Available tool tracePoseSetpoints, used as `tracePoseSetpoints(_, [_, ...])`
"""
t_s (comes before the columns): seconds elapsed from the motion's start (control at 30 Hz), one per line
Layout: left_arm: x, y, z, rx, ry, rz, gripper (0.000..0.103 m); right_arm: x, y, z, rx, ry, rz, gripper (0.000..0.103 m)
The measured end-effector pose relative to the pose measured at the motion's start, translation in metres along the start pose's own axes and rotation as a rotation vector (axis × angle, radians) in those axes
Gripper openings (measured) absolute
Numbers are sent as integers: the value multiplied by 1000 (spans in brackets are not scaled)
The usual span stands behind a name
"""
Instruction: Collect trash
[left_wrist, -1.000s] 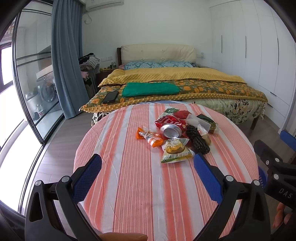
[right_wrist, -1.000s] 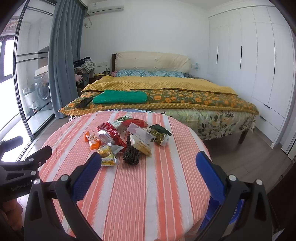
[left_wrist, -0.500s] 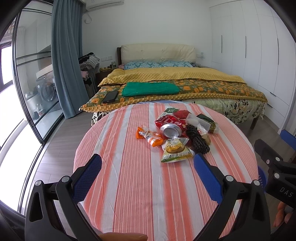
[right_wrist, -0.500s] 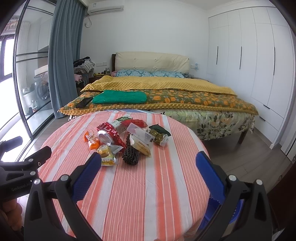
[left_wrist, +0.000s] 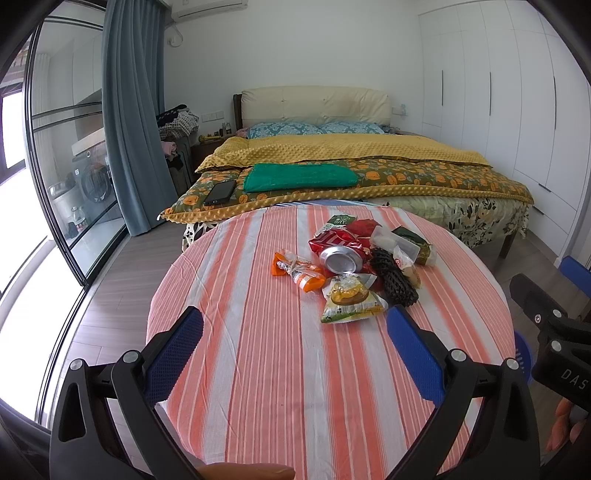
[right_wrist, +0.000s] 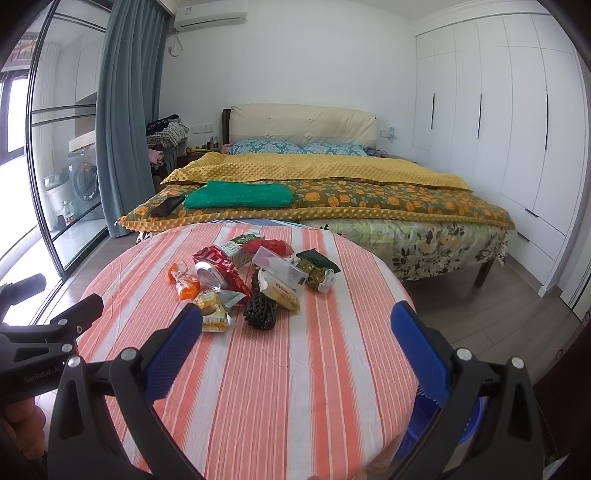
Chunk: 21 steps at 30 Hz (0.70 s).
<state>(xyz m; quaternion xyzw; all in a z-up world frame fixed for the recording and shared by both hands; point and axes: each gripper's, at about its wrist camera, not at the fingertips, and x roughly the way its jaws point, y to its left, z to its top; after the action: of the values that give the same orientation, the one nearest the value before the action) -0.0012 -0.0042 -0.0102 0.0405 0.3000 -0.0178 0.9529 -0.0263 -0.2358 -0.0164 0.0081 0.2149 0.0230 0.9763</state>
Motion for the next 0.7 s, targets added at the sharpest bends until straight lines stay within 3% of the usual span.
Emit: tracePoseSetpoints(0.7, [0,0,0,-1,2,-1,99,-3,-1,1,2,-2,0,98])
